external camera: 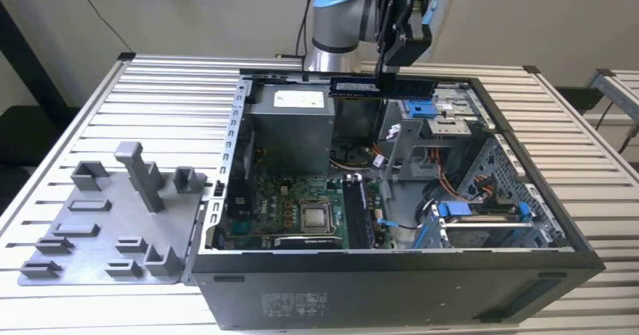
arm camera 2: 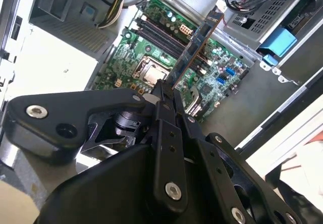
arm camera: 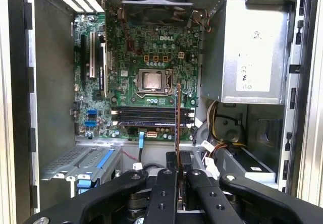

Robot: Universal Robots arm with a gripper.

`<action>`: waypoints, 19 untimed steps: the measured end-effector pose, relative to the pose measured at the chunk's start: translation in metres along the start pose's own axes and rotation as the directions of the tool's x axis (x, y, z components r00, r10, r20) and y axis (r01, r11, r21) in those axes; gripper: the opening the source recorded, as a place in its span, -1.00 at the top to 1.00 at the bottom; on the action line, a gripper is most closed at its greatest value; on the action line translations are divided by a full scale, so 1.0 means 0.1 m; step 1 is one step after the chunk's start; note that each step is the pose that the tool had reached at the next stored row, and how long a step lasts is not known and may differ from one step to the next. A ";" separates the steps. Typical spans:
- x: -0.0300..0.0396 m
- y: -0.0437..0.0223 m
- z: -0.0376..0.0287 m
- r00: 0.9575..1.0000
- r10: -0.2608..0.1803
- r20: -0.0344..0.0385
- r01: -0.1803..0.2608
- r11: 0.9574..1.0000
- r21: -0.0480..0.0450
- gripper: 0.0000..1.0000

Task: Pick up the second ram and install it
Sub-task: 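Insert the second ram into the second slot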

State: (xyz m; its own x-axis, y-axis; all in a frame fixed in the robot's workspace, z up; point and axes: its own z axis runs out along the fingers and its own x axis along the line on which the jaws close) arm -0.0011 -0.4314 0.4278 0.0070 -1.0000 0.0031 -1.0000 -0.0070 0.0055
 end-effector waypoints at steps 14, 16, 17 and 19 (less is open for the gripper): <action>-0.001 0.000 0.000 1.000 0.024 0.000 -0.024 1.000 0.000 0.73; -0.001 0.000 0.000 1.000 0.029 0.000 -0.029 1.000 0.000 0.73; -0.001 0.000 0.000 1.000 0.032 0.000 -0.032 1.000 0.000 0.73; -0.001 0.000 0.001 0.999 0.036 0.000 -0.036 0.999 0.000 0.73</action>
State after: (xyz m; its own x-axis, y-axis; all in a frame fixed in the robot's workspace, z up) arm -0.0011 -0.4313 0.4277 -0.0290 -0.9996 0.0031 -0.9996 0.0290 0.0055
